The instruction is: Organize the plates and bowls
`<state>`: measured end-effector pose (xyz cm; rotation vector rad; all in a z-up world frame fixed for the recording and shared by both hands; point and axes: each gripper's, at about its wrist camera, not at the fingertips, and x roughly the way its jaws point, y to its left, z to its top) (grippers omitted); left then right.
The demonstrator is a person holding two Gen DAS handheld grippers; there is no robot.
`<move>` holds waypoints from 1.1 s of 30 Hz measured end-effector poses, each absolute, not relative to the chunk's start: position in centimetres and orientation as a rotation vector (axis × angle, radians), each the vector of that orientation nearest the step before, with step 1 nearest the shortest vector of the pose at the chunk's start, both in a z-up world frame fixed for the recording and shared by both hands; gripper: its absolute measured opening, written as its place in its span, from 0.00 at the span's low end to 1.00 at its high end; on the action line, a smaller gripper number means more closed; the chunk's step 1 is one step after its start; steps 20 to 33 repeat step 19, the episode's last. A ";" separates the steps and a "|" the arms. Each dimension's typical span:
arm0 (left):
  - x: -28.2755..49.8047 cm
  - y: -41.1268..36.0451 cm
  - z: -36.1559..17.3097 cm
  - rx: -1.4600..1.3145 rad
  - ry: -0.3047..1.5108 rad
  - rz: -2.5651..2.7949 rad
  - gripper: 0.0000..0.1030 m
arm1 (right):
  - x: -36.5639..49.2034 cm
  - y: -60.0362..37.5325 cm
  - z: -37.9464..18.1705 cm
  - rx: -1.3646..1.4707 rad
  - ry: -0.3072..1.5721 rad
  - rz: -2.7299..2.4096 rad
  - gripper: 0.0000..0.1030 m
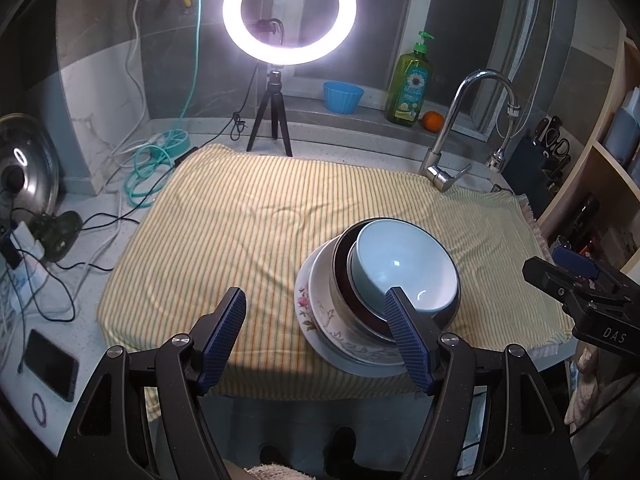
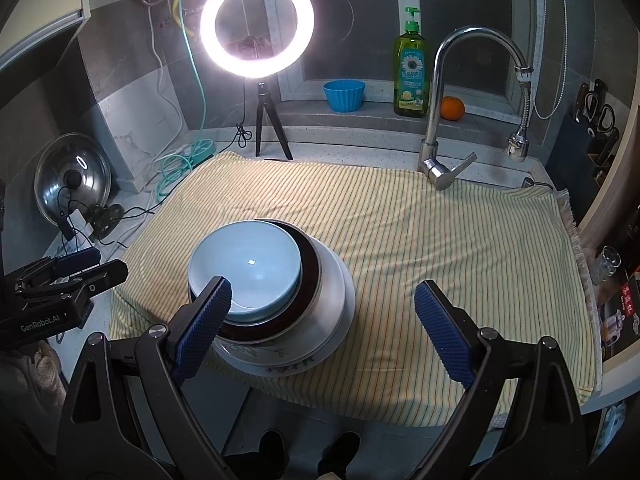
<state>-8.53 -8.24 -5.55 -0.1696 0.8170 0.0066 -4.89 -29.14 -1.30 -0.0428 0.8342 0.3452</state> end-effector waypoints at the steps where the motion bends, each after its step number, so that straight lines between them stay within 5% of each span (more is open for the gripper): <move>1: -8.5 -8.3 -5.6 -0.170 0.818 0.004 0.70 | -4.9 -29.1 -1.3 -0.042 0.836 0.346 0.92; 33: -7.0 -8.4 -5.9 -0.148 0.823 0.008 0.70 | -3.2 -28.8 -2.2 -0.043 0.858 0.350 0.92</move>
